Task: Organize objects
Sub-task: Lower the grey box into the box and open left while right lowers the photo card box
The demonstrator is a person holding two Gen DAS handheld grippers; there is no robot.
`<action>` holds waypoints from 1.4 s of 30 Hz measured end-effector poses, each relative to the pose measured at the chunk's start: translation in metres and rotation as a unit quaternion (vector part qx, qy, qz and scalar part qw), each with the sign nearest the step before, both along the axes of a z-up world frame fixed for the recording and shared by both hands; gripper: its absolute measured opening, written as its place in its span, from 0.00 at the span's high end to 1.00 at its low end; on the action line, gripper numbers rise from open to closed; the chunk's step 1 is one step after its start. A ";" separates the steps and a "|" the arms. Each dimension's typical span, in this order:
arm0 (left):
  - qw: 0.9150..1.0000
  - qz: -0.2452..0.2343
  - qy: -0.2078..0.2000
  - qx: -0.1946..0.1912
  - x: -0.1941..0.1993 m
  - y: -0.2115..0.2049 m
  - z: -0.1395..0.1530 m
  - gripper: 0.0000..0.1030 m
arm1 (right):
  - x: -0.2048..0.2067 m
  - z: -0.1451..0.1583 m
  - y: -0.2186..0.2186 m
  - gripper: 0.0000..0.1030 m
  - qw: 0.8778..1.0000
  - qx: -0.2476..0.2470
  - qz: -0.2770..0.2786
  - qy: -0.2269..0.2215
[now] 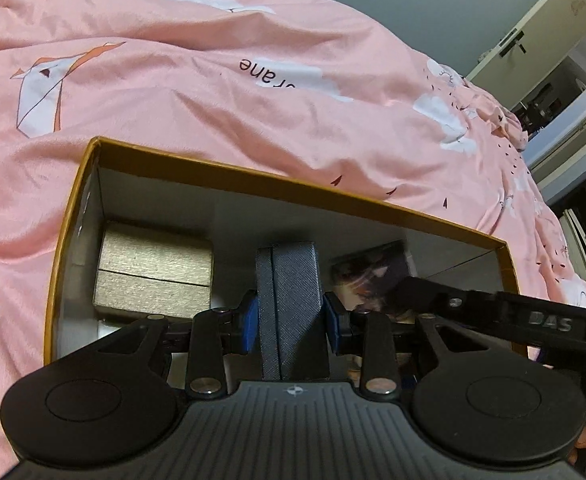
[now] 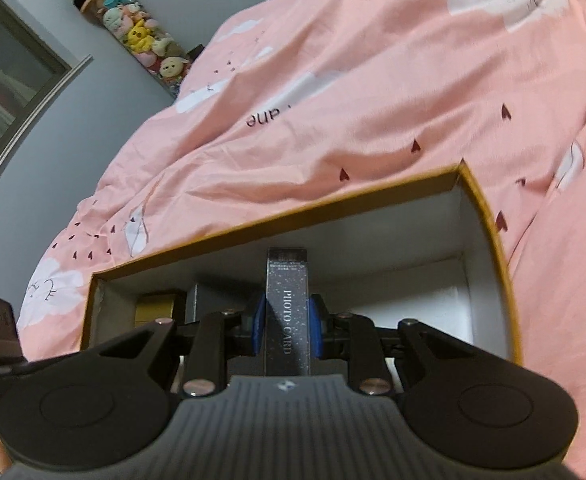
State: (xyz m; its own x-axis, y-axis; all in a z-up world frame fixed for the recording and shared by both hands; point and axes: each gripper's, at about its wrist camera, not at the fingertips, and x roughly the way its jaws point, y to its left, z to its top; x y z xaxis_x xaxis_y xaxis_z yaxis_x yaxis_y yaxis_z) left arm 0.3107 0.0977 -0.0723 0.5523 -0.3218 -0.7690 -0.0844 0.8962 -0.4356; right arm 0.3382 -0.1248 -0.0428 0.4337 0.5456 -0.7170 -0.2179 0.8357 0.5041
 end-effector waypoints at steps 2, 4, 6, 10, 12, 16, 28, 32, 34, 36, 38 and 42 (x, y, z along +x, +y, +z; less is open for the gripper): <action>1.000 -0.006 0.000 0.009 0.000 -0.002 0.001 0.63 | 0.001 -0.006 0.005 0.77 1.000 -0.001 -0.001 0.007; 1.000 -0.008 0.000 0.022 -0.001 -0.004 0.003 0.62 | 0.001 -0.011 0.008 0.77 1.000 -0.003 -0.002 0.013; 0.999 -0.012 0.003 0.039 -0.003 -0.005 0.005 0.61 | -0.001 -0.013 0.008 0.77 1.000 -0.004 -0.001 0.012; 0.995 -0.023 -0.002 0.093 -0.008 -0.012 0.013 0.58 | -0.004 -0.010 0.008 0.77 1.000 -0.014 0.003 0.002; 0.993 -0.027 -0.002 0.114 -0.012 -0.015 0.017 0.58 | -0.004 -0.009 0.007 0.77 1.000 -0.022 0.003 -0.004; 0.991 -0.035 0.000 0.133 -0.019 -0.020 0.024 0.58 | -0.004 -0.009 0.006 0.77 1.000 -0.024 0.000 -0.003; 0.987 -0.043 0.031 0.149 -0.021 -0.023 0.014 0.83 | -0.001 -0.014 0.001 0.77 1.000 -0.012 -0.010 0.016; 0.989 -0.034 0.038 0.142 -0.021 -0.019 0.008 0.83 | 0.000 -0.016 -0.001 0.77 1.000 -0.001 -0.011 0.021; 0.989 -0.034 0.032 0.140 -0.024 -0.018 0.011 0.83 | 0.000 -0.017 0.000 0.77 1.000 0.006 -0.008 0.024; 0.989 -0.033 0.024 0.140 -0.027 -0.018 0.016 0.83 | 0.000 -0.018 0.002 0.76 0.999 0.016 -0.004 0.029; 0.989 -0.036 0.022 0.141 -0.027 -0.018 0.020 0.83 | 0.001 -0.020 0.005 0.76 0.999 0.027 0.000 0.037; 0.989 -0.042 0.024 0.141 -0.030 -0.021 0.021 0.83 | 0.002 -0.024 0.006 0.75 0.998 0.042 0.004 0.054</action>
